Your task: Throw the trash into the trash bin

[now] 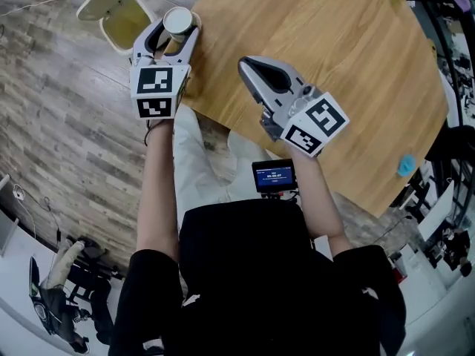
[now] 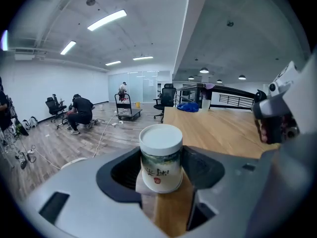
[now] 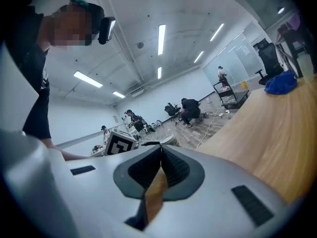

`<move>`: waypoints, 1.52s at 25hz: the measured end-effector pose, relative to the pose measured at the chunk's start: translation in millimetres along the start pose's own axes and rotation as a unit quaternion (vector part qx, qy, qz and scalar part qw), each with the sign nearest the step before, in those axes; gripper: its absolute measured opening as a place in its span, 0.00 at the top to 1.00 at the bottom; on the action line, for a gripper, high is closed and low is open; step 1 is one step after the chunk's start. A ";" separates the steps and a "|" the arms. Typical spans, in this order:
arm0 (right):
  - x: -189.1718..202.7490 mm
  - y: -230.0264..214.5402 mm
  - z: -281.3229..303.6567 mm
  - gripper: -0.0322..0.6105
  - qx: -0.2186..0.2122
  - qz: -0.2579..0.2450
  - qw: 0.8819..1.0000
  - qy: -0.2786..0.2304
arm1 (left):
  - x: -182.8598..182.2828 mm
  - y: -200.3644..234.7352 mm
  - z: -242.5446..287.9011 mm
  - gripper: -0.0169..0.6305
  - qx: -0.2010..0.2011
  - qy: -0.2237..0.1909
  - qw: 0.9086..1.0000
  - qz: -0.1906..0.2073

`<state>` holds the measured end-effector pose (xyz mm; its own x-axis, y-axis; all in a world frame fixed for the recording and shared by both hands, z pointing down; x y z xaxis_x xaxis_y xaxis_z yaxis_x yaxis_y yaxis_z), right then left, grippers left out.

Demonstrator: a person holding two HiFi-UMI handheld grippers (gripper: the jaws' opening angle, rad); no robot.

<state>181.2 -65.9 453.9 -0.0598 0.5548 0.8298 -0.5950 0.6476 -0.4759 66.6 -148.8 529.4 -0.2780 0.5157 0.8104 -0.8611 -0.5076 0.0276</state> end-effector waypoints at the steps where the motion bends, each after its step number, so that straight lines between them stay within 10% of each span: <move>1: -0.7 3.9 18.9 0.95 -0.001 -0.002 1.000 0.003 | 5.0 17.1 -2.7 0.56 0.003 0.002 1.000 -0.004; 14: 2.9 55.8 238.8 0.95 -0.032 -0.021 0.998 0.045 | 91.2 237.4 -36.5 0.56 -0.036 0.019 0.998 -0.044; 29: 12.2 8.8 304.7 0.95 -0.046 -0.013 0.997 0.057 | 216.3 271.8 74.0 0.55 -0.014 0.082 0.991 -0.106; 38: 2.5 5.1 302.7 0.95 -0.035 0.011 0.999 0.035 | 219.5 292.0 95.5 0.49 -0.026 0.046 0.991 -0.125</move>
<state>-64.6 -219.3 541.7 -0.0135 0.6027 0.7979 -0.5360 0.6692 -0.5146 -205.3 -249.8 771.2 -0.0887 0.6827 0.7253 -0.9282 -0.3209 0.1886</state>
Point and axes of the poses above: the fingertips, and each gripper's own axes: z forward along the fingers, y to its left, x out of its underside, the point moved 1 cm from there along -z, backward along the fingers, and after that the axes turned 5 degrees about y, right-handed, at the moved point
